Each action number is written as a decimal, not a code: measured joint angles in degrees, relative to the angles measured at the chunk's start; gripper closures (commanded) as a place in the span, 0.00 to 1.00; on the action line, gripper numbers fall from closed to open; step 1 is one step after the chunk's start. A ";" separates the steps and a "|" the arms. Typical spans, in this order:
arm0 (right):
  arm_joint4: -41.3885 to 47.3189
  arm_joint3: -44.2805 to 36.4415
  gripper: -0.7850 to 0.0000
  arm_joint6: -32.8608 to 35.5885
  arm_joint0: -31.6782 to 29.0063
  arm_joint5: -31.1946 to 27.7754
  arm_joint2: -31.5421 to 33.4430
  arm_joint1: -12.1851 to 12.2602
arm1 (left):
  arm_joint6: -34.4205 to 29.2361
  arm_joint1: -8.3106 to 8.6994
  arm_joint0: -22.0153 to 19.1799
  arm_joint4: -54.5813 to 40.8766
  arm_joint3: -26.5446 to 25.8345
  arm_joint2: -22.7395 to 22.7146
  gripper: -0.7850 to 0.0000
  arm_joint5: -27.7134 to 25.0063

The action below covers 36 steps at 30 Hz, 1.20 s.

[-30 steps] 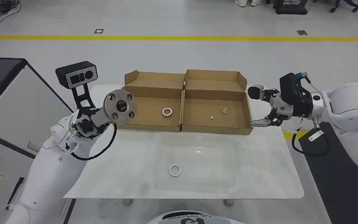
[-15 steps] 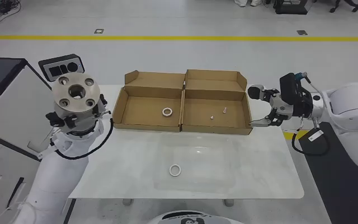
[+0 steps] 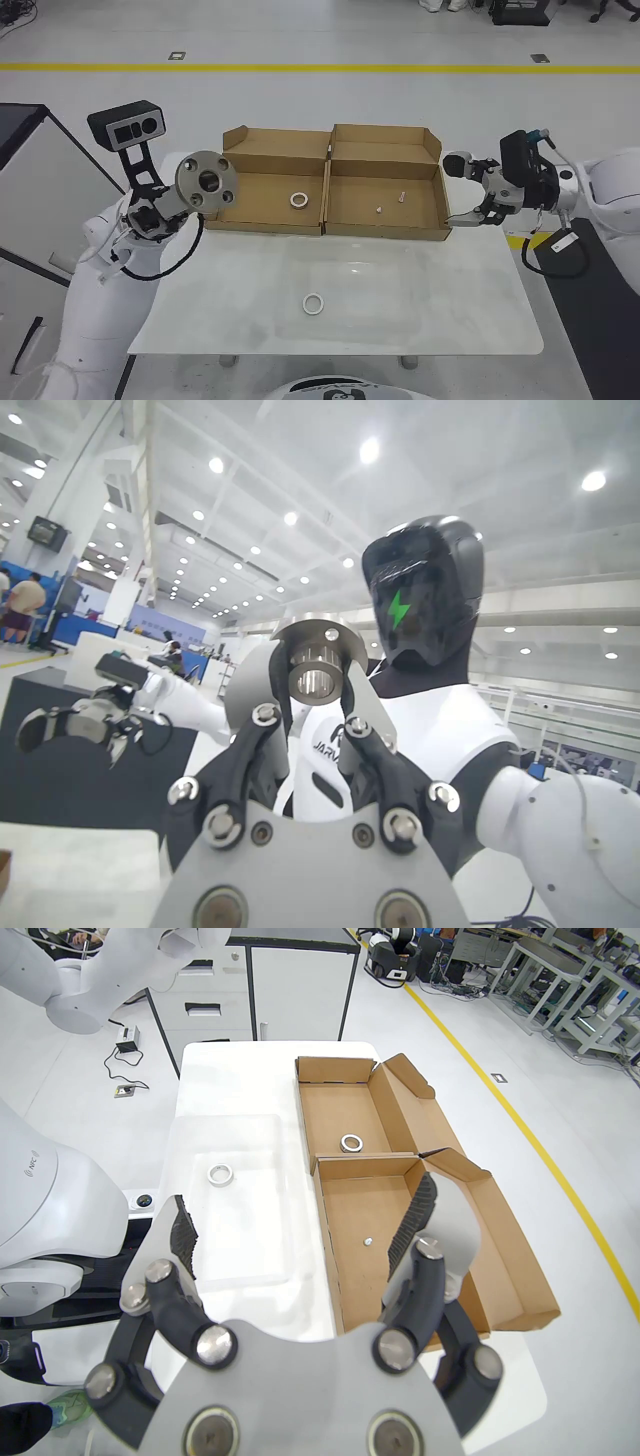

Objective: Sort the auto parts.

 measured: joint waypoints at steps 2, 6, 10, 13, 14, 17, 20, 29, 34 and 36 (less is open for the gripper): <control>0.00 0.00 0.00 0.00 0.00 0.00 0.00 0.00 | 0.36 -0.11 0.01 1.01 -0.09 0.30 1.00 -0.36; 0.00 0.00 0.00 0.00 0.00 0.00 0.00 0.00 | 0.76 -0.27 -0.11 0.90 -0.15 0.62 1.00 -0.75; 0.00 0.00 0.00 0.00 0.00 0.00 0.00 0.00 | 1.00 -0.49 -0.05 -1.12 0.12 0.74 1.00 -0.99; 0.00 0.00 0.00 0.00 0.00 0.00 0.00 0.00 | 0.57 -0.81 -0.07 -4.14 0.13 0.72 1.00 -0.58; 0.00 0.00 0.00 0.00 0.00 0.00 0.00 0.00 | 0.27 -0.90 -0.11 -4.61 0.14 0.55 1.00 -0.27; 0.00 0.00 0.00 0.00 0.00 0.00 0.00 0.00 | -0.50 -1.29 0.04 -5.83 0.18 -0.06 1.00 0.50; 0.00 0.00 0.00 0.00 0.00 0.00 0.00 0.00 | -1.01 -1.75 0.33 -6.33 0.07 -0.63 1.00 1.02; 0.00 0.00 0.00 0.00 0.00 0.00 0.00 0.00 | -1.52 -2.07 0.45 -6.32 -0.15 -0.81 1.00 1.53; 0.00 0.00 0.00 0.00 0.00 0.00 0.00 0.00 | -1.51 -2.07 0.45 -6.33 -0.15 -0.80 1.00 1.53; 0.00 0.00 0.00 0.00 0.00 0.00 0.00 0.00 | -1.51 -2.07 0.45 -6.33 -0.15 -0.80 1.00 1.53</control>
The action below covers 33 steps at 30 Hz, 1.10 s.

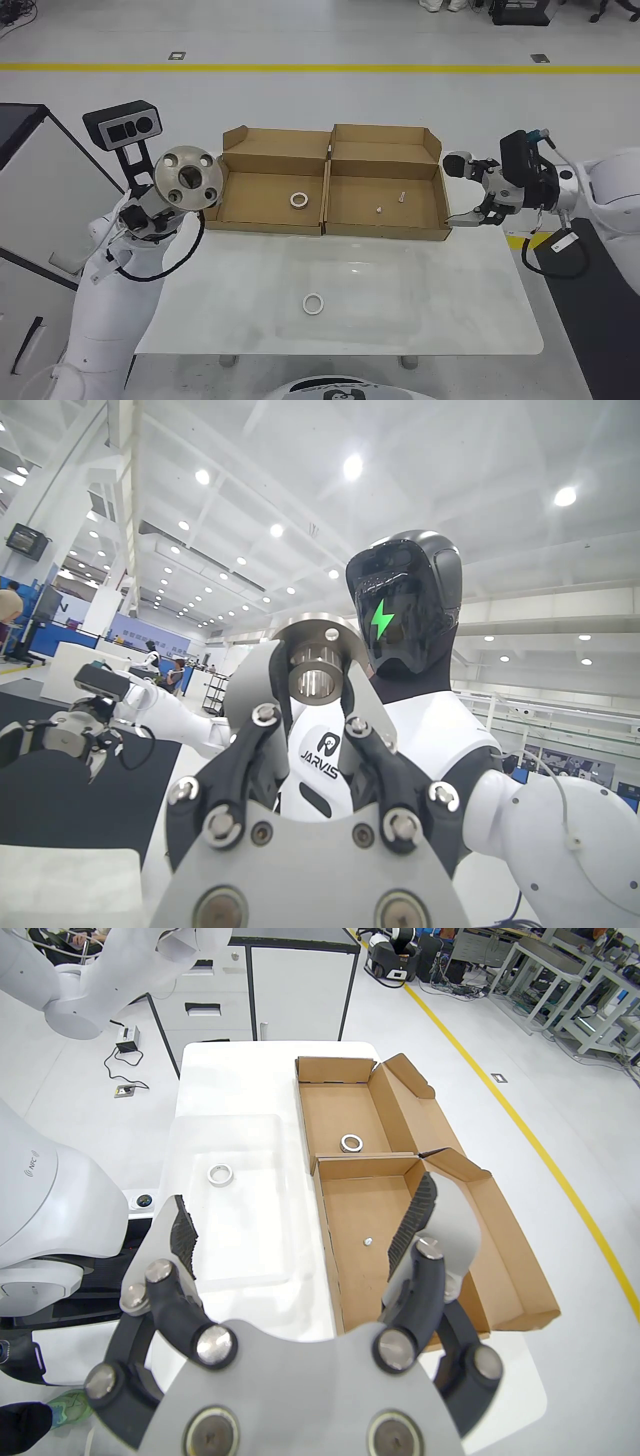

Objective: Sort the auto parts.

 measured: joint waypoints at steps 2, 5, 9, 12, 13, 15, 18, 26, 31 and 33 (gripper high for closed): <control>0.00 0.00 0.00 0.00 0.00 0.00 0.00 0.00 | 0.00 0.00 0.00 0.00 0.00 0.00 1.00 0.00; 0.00 0.00 0.00 0.00 0.00 0.00 0.00 0.00 | 0.00 0.00 0.00 0.00 0.00 0.00 1.00 0.00; 0.00 0.00 0.00 0.00 0.00 0.00 0.00 0.00 | 0.00 0.00 0.00 0.00 0.00 0.00 1.00 0.00; 0.00 0.00 0.00 0.00 0.00 0.00 0.00 0.00 | 0.00 0.00 0.00 0.00 0.00 0.00 1.00 0.00; 0.00 0.00 0.00 0.00 0.00 0.00 0.00 0.00 | 0.00 0.00 0.00 0.00 0.00 0.00 1.00 0.00; 0.00 0.00 0.00 0.00 0.00 0.00 0.00 0.00 | 0.00 0.00 0.00 0.00 0.00 0.00 1.00 0.00; 0.00 0.00 0.00 0.00 0.00 0.00 0.00 0.00 | 0.00 0.00 0.00 0.00 0.00 0.00 1.00 0.00; 0.00 0.00 0.00 0.00 0.00 0.00 0.00 0.00 | 4.20 0.06 -0.22 6.71 -0.03 -1.57 1.00 3.16; 0.00 0.00 0.00 0.00 0.00 0.00 0.00 0.00 | 7.62 0.50 -0.68 23.23 0.47 -2.94 1.00 9.16; 0.00 0.00 0.00 0.00 0.00 0.00 0.00 0.00 | 8.60 0.53 -1.07 28.85 0.34 -1.76 1.00 11.54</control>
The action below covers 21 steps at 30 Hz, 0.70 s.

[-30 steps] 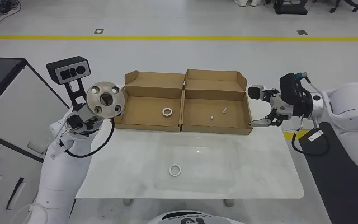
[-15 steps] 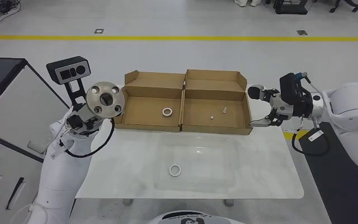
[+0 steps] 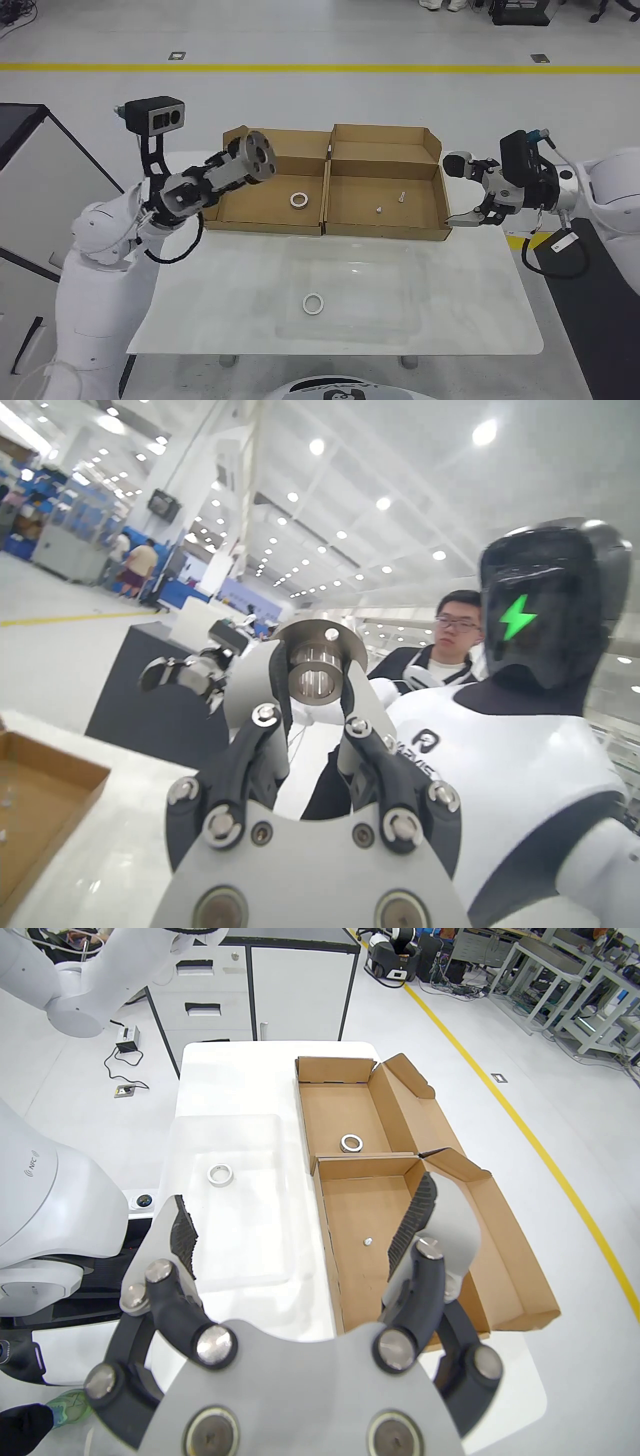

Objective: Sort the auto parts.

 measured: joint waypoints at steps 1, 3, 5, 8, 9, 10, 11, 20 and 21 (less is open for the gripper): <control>0.00 0.00 0.00 0.00 0.00 0.00 0.00 0.00 | 0.60 0.00 -0.14 2.20 0.15 0.55 1.00 1.00; 0.00 0.00 0.00 0.00 0.00 0.00 0.00 0.00 | 2.86 -0.07 -0.50 6.35 0.83 1.57 1.00 3.48; 0.00 0.00 0.00 0.00 0.00 0.00 0.00 0.00 | 3.96 -0.08 -1.08 8.94 1.51 2.23 1.00 4.85; 0.00 0.00 0.00 0.00 0.00 0.00 0.00 0.00 | 5.60 -0.12 -2.69 12.46 2.67 3.15 1.00 6.95; 0.00 0.00 0.00 0.00 0.00 0.00 0.00 0.00 | 6.78 -0.18 -3.52 13.87 3.21 3.57 1.00 8.15; 0.00 0.00 0.00 0.00 0.00 0.00 0.00 0.00 | 7.76 -0.24 -4.22 14.98 3.56 3.97 1.00 8.98; 0.00 0.00 0.00 0.00 0.00 0.00 0.00 0.00 | 8.73 -0.32 -4.96 16.00 3.93 4.43 1.00 9.66; 0.00 0.00 0.00 0.00 0.00 0.00 0.00 0.00 | 13.23 -0.81 -13.72 28.98 9.61 9.24 1.00 14.68; 0.00 0.00 0.00 0.00 0.00 0.00 0.00 0.00 | 13.32 -0.82 -14.72 31.09 10.44 9.79 1.00 15.54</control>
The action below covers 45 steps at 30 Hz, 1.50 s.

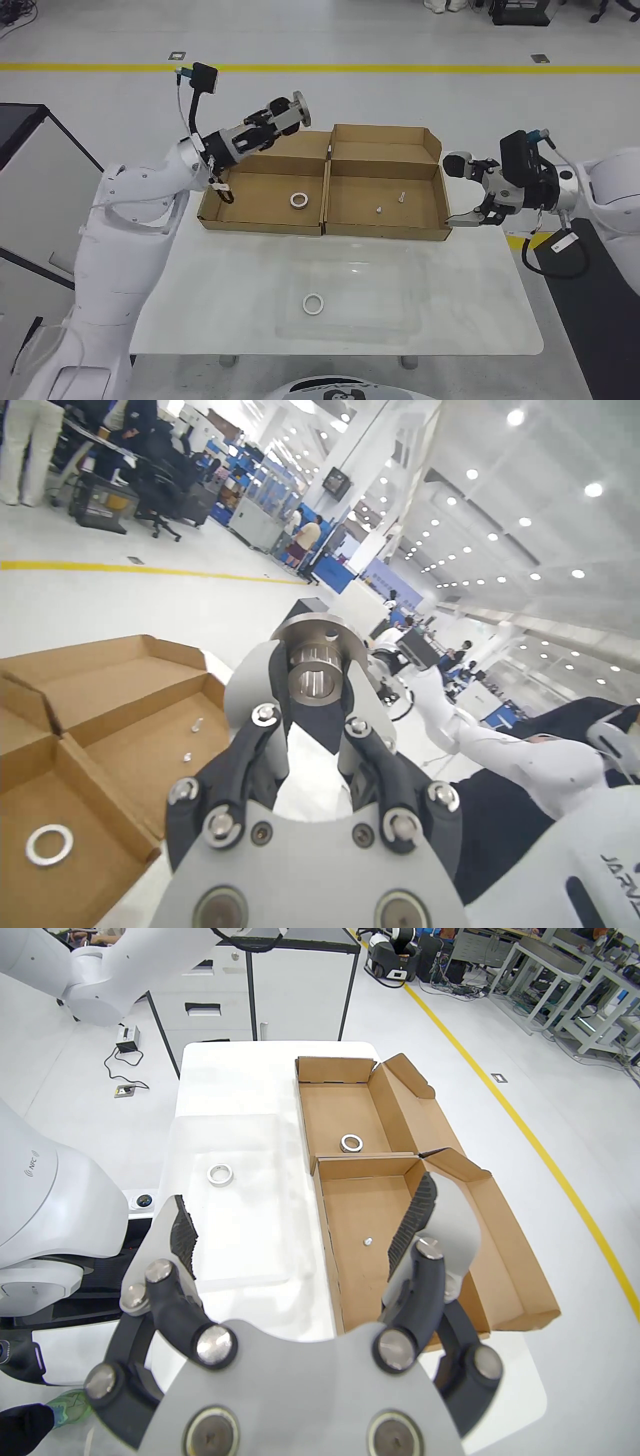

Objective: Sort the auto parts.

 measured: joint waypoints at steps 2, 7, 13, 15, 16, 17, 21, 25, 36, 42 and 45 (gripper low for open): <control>0.00 0.00 0.00 0.00 0.00 0.00 0.00 0.00 | -0.45 0.06 -1.40 4.00 1.24 0.77 1.00 1.03; 0.00 0.00 0.00 0.00 0.00 0.00 0.00 0.00 | -2.33 0.21 -3.46 12.06 5.02 2.71 1.00 3.32; 0.00 0.00 0.00 0.00 0.00 0.00 0.00 0.00 | -4.46 0.35 -3.18 16.75 8.75 4.67 1.00 5.17; 0.00 0.00 0.00 0.00 0.00 0.00 0.00 0.00 | -4.97 0.44 -2.68 18.24 9.14 5.12 1.00 5.71; 0.00 0.00 0.00 0.00 0.00 0.00 0.00 0.00 | -5.23 0.48 -2.49 19.02 9.25 5.36 1.00 5.85; 0.00 0.00 0.00 0.00 0.00 0.00 0.00 0.00 | -5.38 0.51 -2.34 19.79 9.40 5.62 1.00 5.97; 0.00 0.00 0.00 0.00 0.00 0.00 0.00 0.00 | -5.91 0.52 -2.61 24.29 10.57 7.39 1.00 6.44; 0.00 0.00 0.00 0.00 0.00 0.00 0.00 0.00 | -5.27 0.24 -4.29 28.13 12.77 9.46 1.00 6.73; 0.00 0.00 0.00 0.00 0.00 0.00 0.00 0.00 | -6.51 -1.17 -11.14 39.66 23.98 17.25 1.00 6.15; 0.00 0.00 0.00 0.00 0.00 0.00 0.00 0.00 | -6.88 -1.74 -13.17 44.71 30.01 20.04 1.00 5.30; 0.00 0.00 0.00 0.00 0.00 0.00 0.00 0.00 | -6.79 -1.95 -13.28 47.30 32.47 21.29 1.00 5.14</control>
